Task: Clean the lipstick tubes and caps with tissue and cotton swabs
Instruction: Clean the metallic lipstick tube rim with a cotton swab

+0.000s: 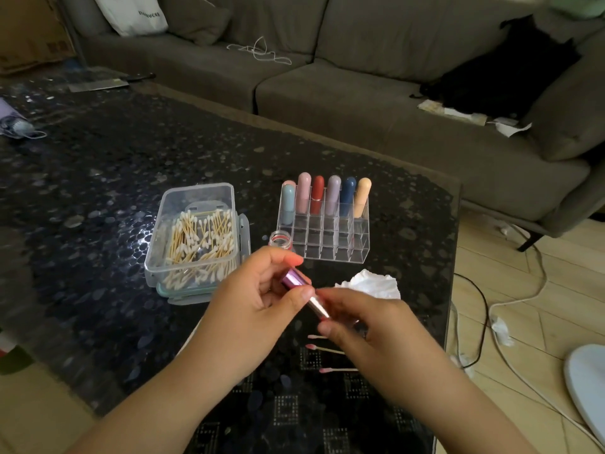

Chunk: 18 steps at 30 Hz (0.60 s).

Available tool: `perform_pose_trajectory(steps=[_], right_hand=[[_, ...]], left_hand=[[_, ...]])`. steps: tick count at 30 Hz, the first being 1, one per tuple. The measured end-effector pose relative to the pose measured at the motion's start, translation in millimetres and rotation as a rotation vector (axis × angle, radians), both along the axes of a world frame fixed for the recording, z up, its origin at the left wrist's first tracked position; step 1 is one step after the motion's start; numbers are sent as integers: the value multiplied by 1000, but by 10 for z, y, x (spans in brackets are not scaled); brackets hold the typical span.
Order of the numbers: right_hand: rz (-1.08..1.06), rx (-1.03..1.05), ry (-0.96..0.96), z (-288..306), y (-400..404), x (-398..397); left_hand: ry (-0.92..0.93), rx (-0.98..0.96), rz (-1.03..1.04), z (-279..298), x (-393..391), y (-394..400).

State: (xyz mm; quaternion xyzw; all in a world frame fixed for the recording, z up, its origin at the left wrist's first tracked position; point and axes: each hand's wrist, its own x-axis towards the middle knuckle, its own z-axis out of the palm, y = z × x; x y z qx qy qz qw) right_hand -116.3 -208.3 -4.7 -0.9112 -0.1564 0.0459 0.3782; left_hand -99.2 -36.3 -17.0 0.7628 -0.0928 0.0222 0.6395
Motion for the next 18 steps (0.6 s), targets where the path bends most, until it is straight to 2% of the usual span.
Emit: perform_pose_trajectory(steps=[3, 5, 11, 18], right_hand=[[-20, -147, -43, 52, 47, 19], [-38, -173, -38, 104, 61, 64], [-212, -117, -35, 320, 26, 310], [-321, -83, -51, 541, 245, 990]], left_hand=[[-37, 82, 5, 58, -4, -19], [-91, 213, 5, 120, 5, -24], [-273, 608, 58, 359, 192, 147], [-351, 991, 76, 557, 618, 354]])
